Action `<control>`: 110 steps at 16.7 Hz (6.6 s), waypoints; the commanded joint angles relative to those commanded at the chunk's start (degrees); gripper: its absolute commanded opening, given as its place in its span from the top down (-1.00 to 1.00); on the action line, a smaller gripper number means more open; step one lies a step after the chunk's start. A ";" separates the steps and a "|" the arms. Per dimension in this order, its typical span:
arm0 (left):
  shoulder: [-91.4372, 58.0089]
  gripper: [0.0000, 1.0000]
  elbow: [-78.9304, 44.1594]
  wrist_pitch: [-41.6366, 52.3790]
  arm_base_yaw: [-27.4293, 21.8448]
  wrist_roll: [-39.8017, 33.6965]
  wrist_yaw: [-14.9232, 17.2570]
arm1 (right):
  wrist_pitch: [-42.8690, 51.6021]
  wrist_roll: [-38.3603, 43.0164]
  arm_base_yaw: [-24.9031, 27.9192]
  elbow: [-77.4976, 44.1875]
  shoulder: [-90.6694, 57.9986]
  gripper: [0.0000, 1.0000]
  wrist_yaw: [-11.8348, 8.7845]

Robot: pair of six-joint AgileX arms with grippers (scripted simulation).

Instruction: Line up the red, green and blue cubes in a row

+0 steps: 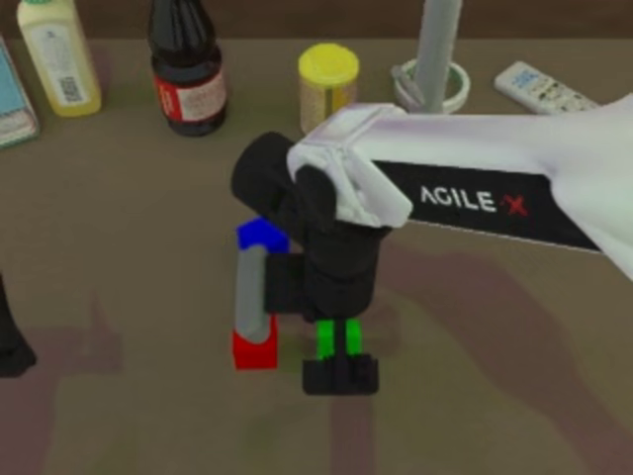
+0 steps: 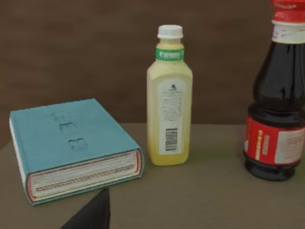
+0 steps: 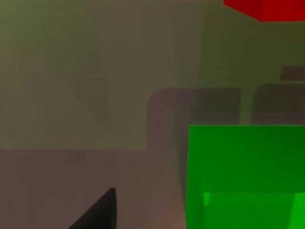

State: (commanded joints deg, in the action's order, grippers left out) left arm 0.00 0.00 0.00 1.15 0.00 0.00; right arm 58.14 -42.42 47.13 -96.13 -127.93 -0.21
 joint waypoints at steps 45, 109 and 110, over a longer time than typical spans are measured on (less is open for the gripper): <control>-128.15 -1.00 -113.12 74.34 -28.92 29.61 1.58 | -53.85 39.96 -44.55 90.08 121.09 -1.00 -0.62; -133.97 1.00 -118.13 73.87 -34.27 32.06 0.30 | -58.14 42.42 -46.56 96.13 127.93 -1.00 0.21; -134.33 1.00 -119.12 74.52 -36.65 32.60 0.24 | -58.14 42.42 -46.56 96.13 127.93 -1.00 0.21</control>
State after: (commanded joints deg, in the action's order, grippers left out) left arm -134.33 -119.12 74.52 -35.50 32.60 0.24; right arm 0.00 0.00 0.57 0.00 0.00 0.00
